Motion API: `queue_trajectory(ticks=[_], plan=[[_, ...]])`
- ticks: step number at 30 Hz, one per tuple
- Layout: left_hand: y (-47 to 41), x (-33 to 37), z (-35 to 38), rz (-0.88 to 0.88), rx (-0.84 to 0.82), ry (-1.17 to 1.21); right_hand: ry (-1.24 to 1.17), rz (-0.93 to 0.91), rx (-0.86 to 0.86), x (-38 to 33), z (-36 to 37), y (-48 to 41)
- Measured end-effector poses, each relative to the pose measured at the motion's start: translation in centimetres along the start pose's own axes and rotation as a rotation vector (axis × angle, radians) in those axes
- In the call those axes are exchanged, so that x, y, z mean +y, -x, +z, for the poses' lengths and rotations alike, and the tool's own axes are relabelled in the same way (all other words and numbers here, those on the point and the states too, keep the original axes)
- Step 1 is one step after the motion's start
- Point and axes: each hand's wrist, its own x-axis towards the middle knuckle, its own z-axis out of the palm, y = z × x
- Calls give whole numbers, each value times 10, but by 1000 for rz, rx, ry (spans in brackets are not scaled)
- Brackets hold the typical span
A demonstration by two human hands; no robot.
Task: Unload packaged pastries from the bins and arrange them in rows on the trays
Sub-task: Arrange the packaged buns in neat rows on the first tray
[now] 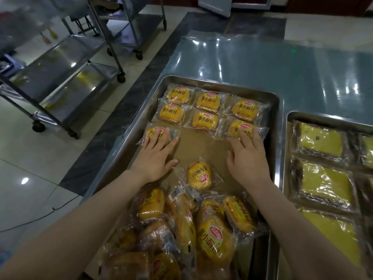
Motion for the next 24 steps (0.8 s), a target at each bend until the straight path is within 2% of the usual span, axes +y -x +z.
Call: queue_trajectory(ticks=[3,6,9,11,16,19,24], plan=[[-5,-7,-7,45,-13,-5,-93,-58,119,0,-5,4],[8,-6,-12,72,60,92,-230,-93,118,-3,-8,9],[39,-4,-18,26,174,384,-651,116,-76,-19,-11,19],[68,-7,-21,-61,157,588,-863,261,-199,-33,-8,25],[130,-9,-14,-245,49,775,-748,209,-417,-52,-3,40],[145,-7,-10,-267,-30,804,-731,268,-409,-55,-5,52],[146,3,-6,-393,-20,750,-854,440,-384,-51,-11,64]])
